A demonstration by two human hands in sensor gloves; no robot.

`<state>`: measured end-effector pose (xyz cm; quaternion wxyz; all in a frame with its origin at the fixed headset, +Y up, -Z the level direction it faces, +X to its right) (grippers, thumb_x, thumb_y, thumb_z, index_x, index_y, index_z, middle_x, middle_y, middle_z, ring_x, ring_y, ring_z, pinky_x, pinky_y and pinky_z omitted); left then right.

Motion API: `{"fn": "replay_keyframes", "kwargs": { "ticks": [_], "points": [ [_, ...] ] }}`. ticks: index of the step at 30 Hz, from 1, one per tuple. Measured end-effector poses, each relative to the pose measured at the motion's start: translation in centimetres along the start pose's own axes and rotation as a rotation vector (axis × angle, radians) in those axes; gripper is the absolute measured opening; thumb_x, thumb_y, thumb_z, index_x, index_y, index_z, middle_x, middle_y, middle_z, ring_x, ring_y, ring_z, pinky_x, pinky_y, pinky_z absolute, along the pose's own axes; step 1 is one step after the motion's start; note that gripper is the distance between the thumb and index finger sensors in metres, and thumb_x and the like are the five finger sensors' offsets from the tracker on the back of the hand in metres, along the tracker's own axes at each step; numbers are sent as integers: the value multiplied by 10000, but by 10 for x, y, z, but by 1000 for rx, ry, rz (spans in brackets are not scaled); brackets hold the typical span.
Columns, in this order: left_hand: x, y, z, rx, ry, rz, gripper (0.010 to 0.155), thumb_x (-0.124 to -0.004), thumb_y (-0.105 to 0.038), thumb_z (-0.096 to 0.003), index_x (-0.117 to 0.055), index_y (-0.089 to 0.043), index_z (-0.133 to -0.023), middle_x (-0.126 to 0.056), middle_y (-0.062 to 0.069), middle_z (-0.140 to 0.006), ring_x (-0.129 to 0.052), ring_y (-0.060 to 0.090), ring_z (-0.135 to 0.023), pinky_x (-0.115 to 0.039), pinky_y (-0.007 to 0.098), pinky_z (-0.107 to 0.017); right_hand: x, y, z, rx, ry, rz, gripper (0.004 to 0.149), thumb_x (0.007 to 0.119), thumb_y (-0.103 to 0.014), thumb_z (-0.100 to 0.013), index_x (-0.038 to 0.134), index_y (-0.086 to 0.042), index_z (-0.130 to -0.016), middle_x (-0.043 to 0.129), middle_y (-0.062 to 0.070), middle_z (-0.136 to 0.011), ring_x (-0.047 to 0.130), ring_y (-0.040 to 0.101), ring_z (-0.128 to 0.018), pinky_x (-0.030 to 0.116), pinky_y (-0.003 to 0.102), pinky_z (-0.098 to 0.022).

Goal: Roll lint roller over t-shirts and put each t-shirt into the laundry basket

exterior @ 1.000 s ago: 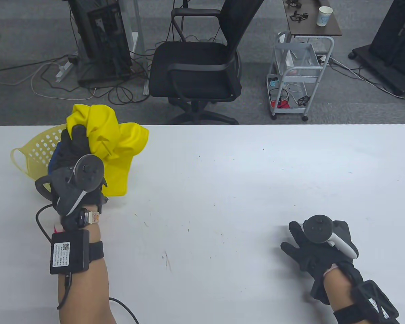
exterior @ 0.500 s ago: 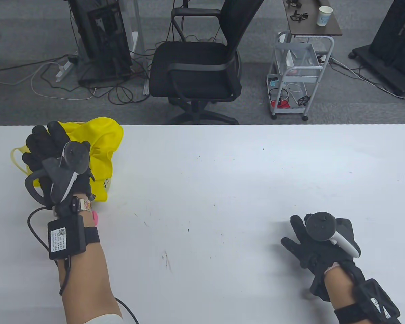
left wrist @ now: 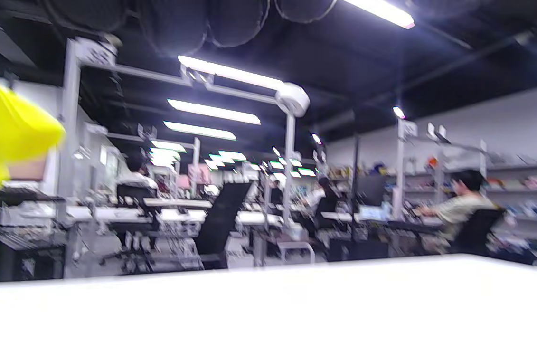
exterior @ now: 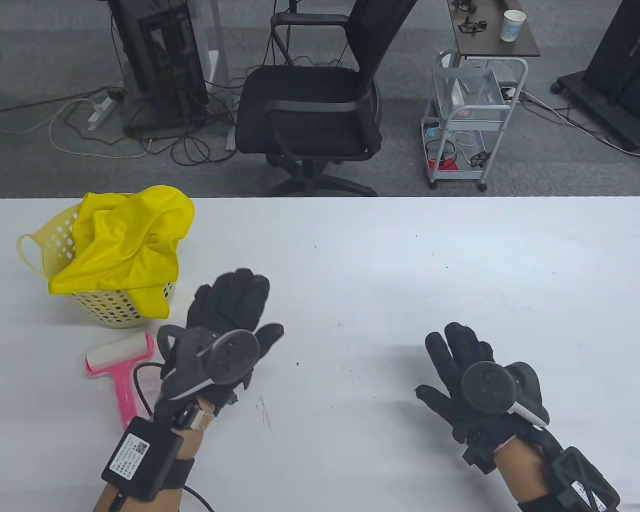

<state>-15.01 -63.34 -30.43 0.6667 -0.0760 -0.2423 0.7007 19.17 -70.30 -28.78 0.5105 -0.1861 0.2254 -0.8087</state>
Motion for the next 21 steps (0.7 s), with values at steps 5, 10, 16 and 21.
{"fn": "replay_keyframes", "kwargs": {
  "ticks": [5,10,16,21],
  "points": [
    [-32,-29,21,-131,47,-128,647,-579,-541,-468,-453,-231,-1021,-599,155,-1080,-684,444,-994,-595,710,-663,6,-16,-1,-91,-5,56,763,592,-570,-449,320,-184,-1049,163,222,-1059,275,520,-1003,344,703,-678],
    [-56,-33,30,-157,92,-126,671,-576,-553,-455,-436,-219,-1019,-582,165,-1077,-673,452,-988,-595,704,-659,22,-12,-3,-78,-55,118,780,603,-584,-437,341,-174,-1048,196,222,-1062,309,518,-1003,362,702,-676],
    [-60,-15,38,-133,136,-171,711,-574,-577,-442,-402,-211,-1027,-541,177,-1089,-635,467,-1000,-573,712,-664,30,-5,-5,-45,-133,222,784,606,-587,-438,340,-175,-1050,190,222,-1064,300,520,-1004,350,710,-674],
    [-53,-12,38,-121,123,-173,711,-576,-578,-441,-406,-215,-1028,-542,176,-1092,-633,467,-1003,-569,716,-666,25,0,-4,-15,-124,255,779,607,-587,-438,351,-176,-1049,200,223,-1065,312,520,-1004,351,713,-673]
  ]
}}
Point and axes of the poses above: the tracker on the back of each hand, its own y axis roughly to the little-finger side, its own z axis roughly from the fingertips to the wrist, x = y × z, the point moved 3 cm from there along -z, roughly from the wrist to the fingertips
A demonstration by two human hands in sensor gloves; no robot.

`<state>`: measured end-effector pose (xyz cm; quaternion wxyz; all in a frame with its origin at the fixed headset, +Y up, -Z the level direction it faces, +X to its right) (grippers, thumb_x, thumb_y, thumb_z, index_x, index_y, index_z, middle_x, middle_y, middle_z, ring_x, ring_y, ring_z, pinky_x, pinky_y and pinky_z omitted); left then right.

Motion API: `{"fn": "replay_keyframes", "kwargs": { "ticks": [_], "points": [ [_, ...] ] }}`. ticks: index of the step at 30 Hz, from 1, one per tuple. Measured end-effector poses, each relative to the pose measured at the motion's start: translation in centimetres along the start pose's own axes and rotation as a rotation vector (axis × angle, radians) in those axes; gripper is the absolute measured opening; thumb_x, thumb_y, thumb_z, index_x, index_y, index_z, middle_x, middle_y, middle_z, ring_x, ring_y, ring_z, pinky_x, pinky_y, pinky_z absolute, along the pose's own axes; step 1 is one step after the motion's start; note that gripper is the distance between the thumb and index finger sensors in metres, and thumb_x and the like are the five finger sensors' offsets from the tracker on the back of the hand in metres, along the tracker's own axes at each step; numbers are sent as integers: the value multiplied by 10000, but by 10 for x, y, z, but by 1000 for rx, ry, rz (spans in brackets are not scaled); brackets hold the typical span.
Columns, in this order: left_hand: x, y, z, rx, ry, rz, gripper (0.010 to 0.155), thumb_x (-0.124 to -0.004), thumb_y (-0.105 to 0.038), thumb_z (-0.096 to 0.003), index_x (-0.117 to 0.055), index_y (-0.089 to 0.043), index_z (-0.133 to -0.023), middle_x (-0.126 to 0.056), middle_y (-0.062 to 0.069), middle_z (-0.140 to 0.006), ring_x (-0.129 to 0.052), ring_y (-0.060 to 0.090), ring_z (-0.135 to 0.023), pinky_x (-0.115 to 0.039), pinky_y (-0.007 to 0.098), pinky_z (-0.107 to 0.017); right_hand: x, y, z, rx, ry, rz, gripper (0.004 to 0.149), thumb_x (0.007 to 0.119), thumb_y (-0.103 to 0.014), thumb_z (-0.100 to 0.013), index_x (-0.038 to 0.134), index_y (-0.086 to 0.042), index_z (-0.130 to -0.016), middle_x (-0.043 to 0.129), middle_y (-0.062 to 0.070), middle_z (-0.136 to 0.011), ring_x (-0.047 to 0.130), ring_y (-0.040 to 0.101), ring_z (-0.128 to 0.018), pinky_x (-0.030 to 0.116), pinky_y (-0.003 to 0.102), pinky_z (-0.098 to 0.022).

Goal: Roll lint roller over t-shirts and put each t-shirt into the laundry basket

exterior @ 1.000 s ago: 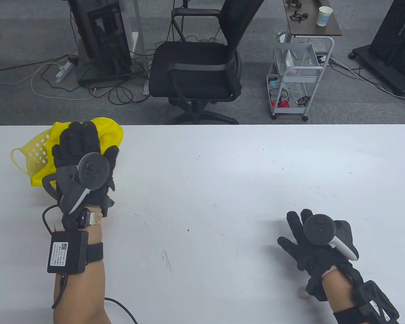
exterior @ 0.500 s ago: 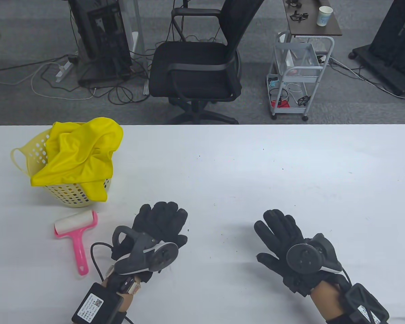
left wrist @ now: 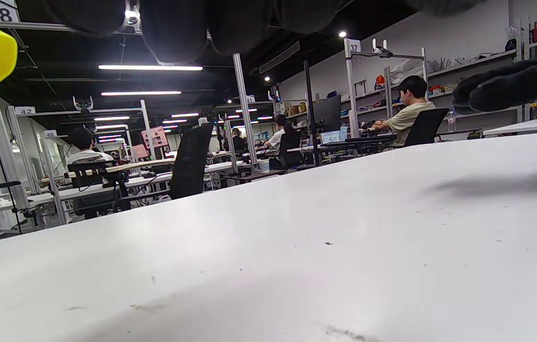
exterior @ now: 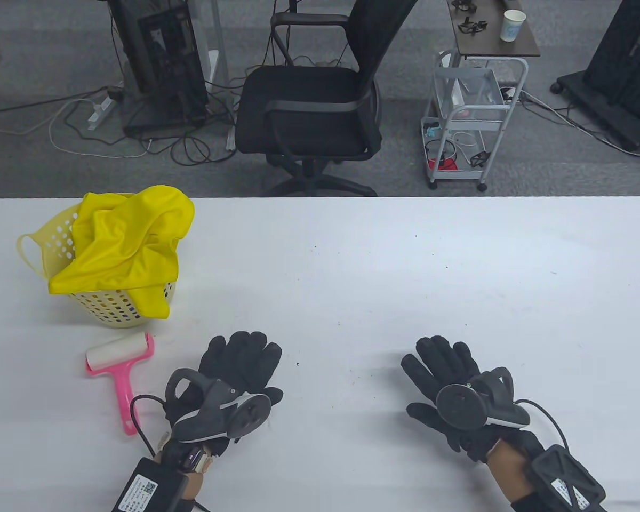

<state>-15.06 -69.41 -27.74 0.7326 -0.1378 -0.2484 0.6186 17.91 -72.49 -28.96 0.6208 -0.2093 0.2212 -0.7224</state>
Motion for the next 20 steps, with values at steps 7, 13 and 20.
{"fn": "replay_keyframes", "kwargs": {
  "ticks": [7,13,20],
  "points": [
    [-4,-5,-4,-20,9,-1,724,-568,-588,-437,-392,-211,-1030,-529,179,-1094,-624,469,-1006,-567,714,-667,-9,2,4,12,25,-8,778,608,-587,-439,351,-181,-1050,198,224,-1066,313,522,-1004,351,714,-672],
    [-9,-4,-4,-19,32,24,725,-567,-590,-436,-393,-211,-1030,-529,180,-1094,-626,470,-1004,-565,714,-667,-6,2,4,22,0,-36,776,610,-586,-440,354,-182,-1051,202,226,-1067,319,525,-1003,352,715,-672],
    [-16,0,-2,-3,74,68,729,-562,-595,-433,-395,-213,-1030,-531,180,-1095,-626,472,-1004,-566,715,-666,7,3,1,74,-111,-39,776,606,-586,-445,346,-181,-1054,197,230,-1067,317,529,-1002,349,716,-672]
  ]
}}
Point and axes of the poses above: the tracker on the back of each hand, its own y axis roughly to the little-finger side, its own z axis roughly from the fingertips to the wrist, x = y × z, the point moved 3 cm from there along -z, roughly from the wrist to the fingertips
